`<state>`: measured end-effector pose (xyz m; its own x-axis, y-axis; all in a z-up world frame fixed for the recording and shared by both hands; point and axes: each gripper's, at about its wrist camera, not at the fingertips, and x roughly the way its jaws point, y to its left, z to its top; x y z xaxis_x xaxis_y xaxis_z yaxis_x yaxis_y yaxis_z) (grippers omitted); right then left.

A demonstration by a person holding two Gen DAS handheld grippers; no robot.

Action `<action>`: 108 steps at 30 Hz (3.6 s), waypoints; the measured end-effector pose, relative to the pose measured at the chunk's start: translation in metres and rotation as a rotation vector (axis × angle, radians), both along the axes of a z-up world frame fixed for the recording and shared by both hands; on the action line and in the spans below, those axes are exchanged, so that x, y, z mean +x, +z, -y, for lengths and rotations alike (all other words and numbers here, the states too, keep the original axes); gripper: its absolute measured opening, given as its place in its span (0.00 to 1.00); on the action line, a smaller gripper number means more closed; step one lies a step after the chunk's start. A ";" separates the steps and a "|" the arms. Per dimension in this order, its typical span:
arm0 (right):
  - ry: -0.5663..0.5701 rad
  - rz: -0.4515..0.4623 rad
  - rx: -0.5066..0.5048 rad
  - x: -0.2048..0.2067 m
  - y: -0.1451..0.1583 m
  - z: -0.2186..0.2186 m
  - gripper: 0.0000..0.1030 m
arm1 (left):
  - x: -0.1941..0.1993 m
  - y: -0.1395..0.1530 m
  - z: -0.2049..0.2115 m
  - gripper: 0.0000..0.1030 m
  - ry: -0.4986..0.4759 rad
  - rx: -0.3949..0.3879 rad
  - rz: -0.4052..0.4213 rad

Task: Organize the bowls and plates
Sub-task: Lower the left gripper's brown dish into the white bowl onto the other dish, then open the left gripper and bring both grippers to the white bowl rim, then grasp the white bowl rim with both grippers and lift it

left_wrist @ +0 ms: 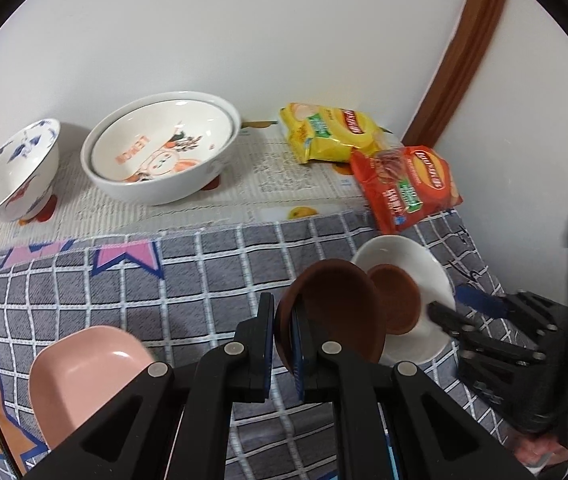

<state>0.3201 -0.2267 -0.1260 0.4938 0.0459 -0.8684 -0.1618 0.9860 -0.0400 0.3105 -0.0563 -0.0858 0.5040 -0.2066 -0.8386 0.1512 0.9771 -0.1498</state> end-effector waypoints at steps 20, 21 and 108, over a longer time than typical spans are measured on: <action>-0.124 0.104 0.079 -0.053 0.023 0.088 0.37 | 0.028 -0.035 0.077 0.08 -0.072 -0.005 -0.058; -0.128 0.102 0.079 -0.053 0.021 0.090 0.37 | 0.029 -0.037 0.078 0.08 -0.072 0.000 -0.059; -0.201 -0.126 0.158 0.039 -0.049 0.055 0.43 | 0.035 -0.072 0.071 0.29 -0.054 0.112 -0.172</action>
